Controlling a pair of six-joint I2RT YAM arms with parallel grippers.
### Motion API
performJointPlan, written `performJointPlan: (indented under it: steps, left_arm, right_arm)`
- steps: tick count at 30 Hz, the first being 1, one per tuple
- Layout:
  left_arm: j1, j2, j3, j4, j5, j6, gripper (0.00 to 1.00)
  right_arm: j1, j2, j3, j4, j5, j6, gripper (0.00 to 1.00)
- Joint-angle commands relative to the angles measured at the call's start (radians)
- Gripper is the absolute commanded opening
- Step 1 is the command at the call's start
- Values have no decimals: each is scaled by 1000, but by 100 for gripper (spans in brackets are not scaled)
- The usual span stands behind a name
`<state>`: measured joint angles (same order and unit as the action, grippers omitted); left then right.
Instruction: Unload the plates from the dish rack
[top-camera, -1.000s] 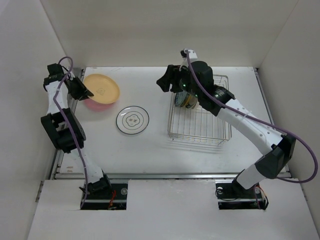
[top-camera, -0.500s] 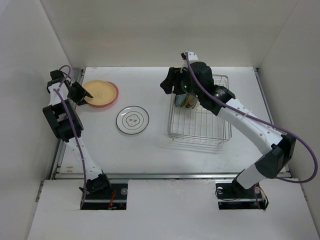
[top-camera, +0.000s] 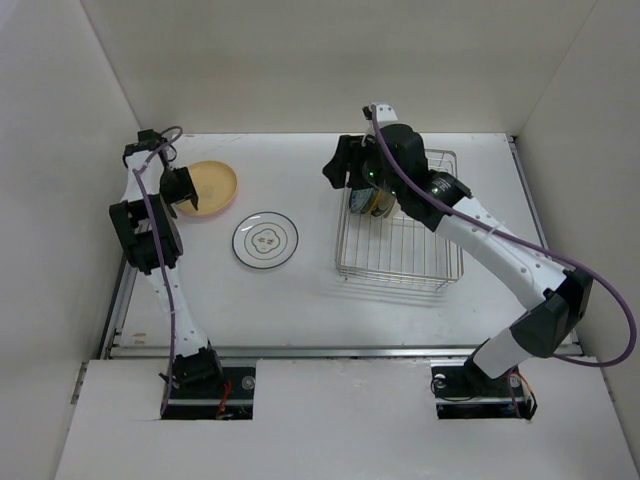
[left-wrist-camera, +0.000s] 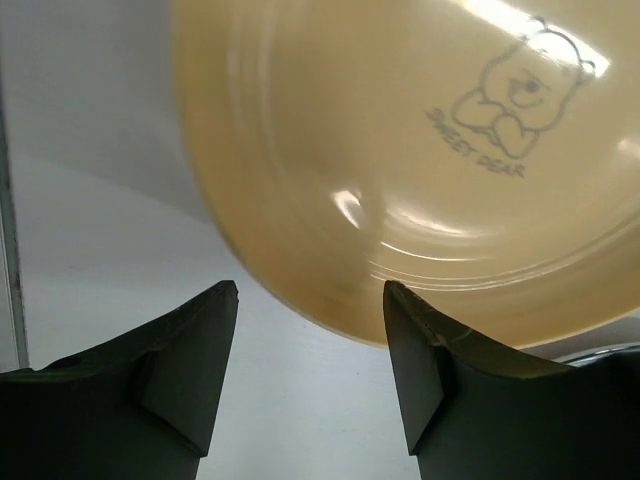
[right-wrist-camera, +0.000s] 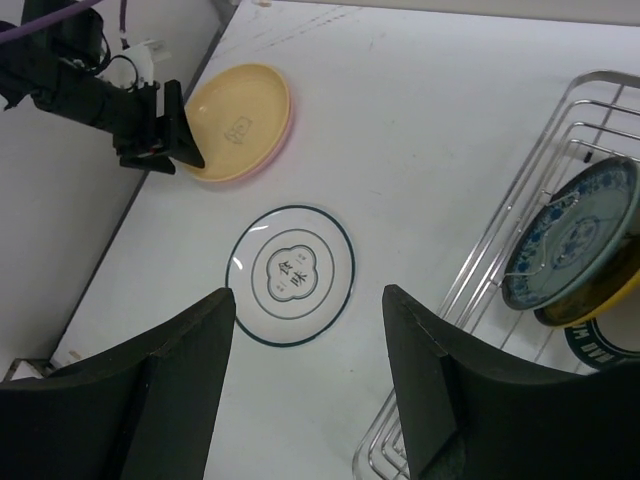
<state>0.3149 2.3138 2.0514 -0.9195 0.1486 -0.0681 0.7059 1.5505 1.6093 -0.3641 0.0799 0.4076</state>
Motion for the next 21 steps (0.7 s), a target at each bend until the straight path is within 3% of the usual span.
performJointPlan:
  steps: [1, 7, 9, 14, 21]
  left_arm:
    - [-40, -22, 53, -74, -142, 94, 57]
    - [-40, -155, 9, -52, -153, 63, 57]
    - [-40, -192, -11, -39, -153, 54, 57]
    - [-40, -272, 1, -59, -121, 54, 58]
    - [-50, -385, -46, -100, -24, 54, 58]
  right_arm:
    - [-5, -58, 64, -28, 96, -4, 67]
    - [-55, -58, 155, -320, 536, 77, 71]
    - [-88, -58, 182, -405, 587, 77, 73]
    - [-213, 22, 195, -458, 540, 68, 74]
    - [-232, 189, 254, -406, 446, 16, 74]
